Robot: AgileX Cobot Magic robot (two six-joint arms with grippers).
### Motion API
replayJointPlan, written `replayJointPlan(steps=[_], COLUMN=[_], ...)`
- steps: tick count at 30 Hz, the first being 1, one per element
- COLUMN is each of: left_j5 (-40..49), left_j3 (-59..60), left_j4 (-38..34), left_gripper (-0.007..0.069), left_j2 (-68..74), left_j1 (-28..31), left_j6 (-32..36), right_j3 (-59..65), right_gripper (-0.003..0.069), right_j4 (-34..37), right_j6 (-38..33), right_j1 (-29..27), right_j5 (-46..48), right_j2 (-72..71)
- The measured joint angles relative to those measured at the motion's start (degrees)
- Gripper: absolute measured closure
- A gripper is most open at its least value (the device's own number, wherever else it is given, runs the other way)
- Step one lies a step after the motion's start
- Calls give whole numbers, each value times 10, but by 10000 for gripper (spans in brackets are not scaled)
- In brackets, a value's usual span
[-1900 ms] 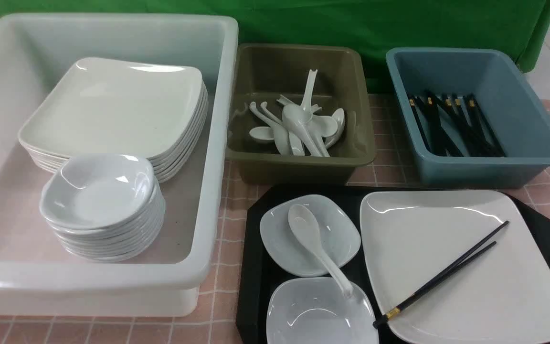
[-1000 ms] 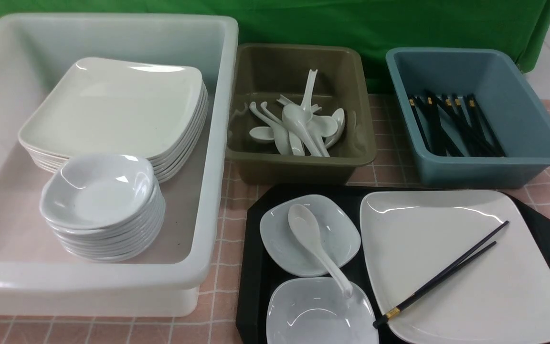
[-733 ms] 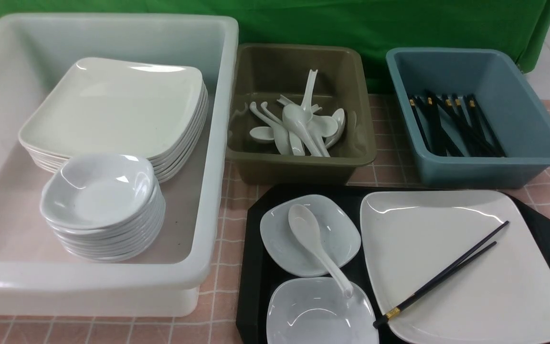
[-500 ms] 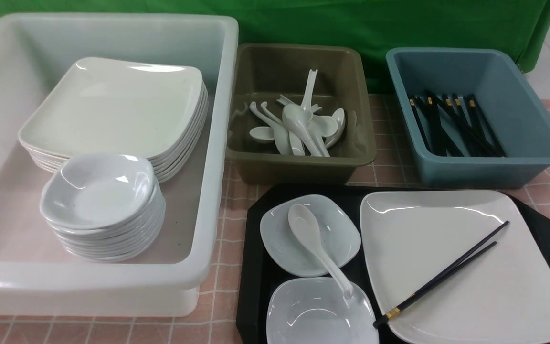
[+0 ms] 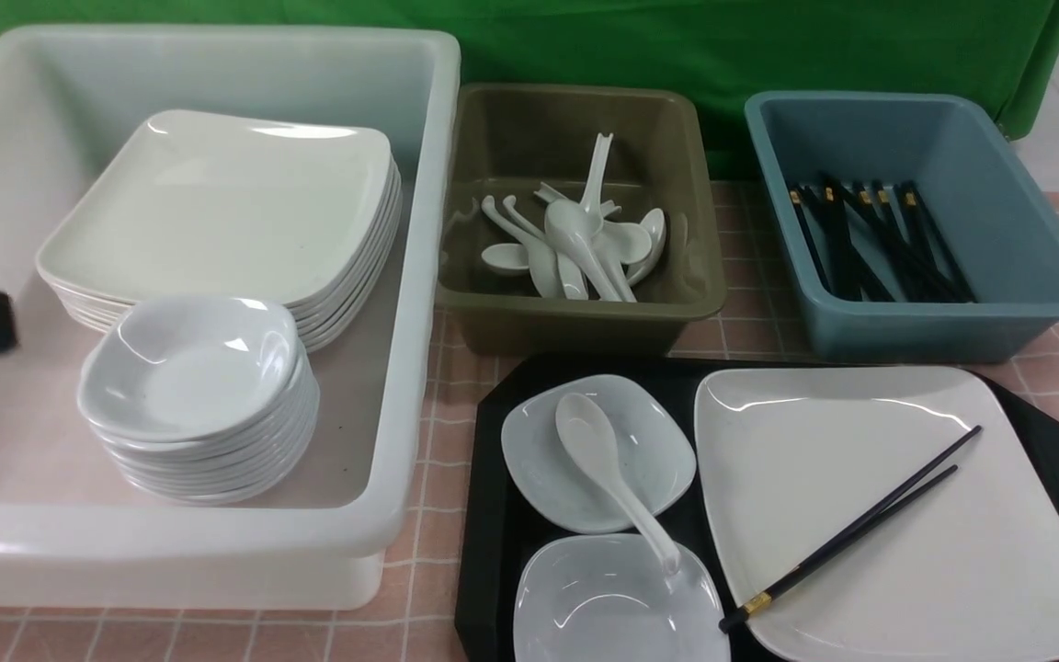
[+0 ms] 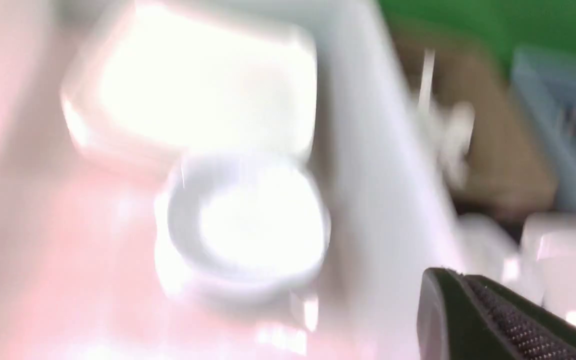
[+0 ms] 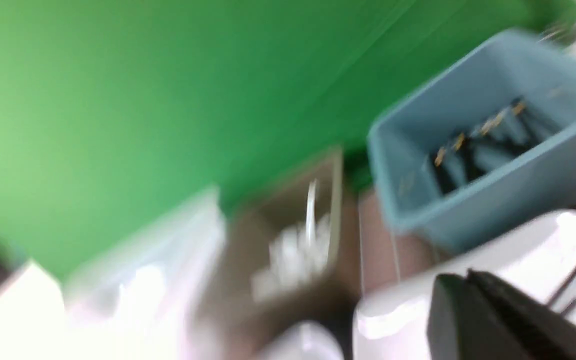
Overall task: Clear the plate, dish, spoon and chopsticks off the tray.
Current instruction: Use the right arm to grab a pair of chopsticks from the plate
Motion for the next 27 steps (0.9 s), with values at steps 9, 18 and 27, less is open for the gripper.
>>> replayJointPlan(steps=[9, 18, 27], left_j5=[25, -5, -11], left_j3=[-1, -35, -164], left_j4=[-38, 1, 22], left_gripper=[633, 636, 636], left_j2=[153, 199, 338], left_j1=[-67, -316, -442], left_j6=[83, 70, 123], right_j3=[-304, -426, -450], right_gripper=[629, 626, 235], right_j4=[-96, -66, 65], right_j6=[-80, -99, -83], right_j1=[165, 96, 33], right_j5=[436, 491, 409], right_j2=[393, 648, 829])
